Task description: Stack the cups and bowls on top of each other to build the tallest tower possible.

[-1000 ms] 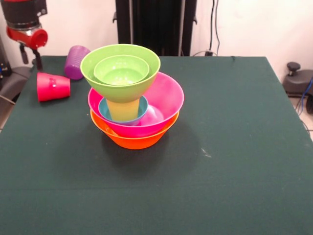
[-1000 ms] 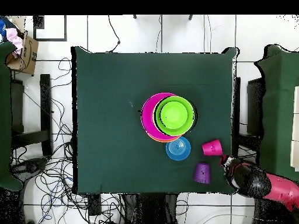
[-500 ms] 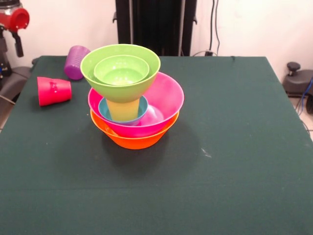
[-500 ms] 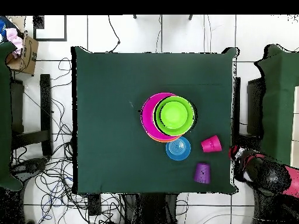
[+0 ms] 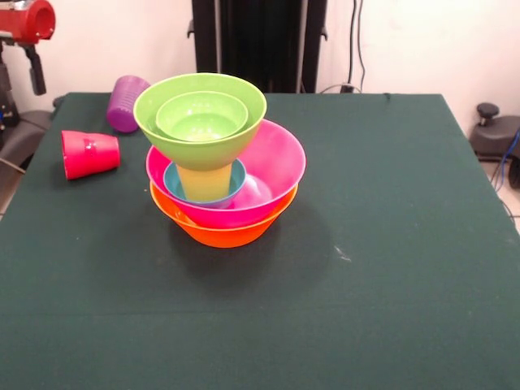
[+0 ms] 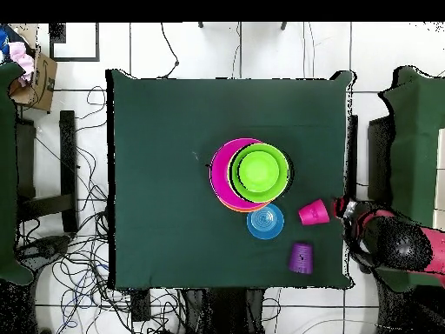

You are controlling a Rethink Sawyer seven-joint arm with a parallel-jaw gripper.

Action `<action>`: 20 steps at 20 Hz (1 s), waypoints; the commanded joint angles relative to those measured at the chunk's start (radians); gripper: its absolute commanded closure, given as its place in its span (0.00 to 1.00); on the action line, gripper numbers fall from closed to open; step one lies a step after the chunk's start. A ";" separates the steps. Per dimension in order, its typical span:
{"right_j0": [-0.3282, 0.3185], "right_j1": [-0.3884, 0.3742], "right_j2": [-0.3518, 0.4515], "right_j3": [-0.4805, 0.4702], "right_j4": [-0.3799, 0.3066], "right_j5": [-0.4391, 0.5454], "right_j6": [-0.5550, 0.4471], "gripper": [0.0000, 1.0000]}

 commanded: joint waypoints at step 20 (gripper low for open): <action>0.013 0.362 0.103 -0.065 -0.226 -0.032 -0.354 0.00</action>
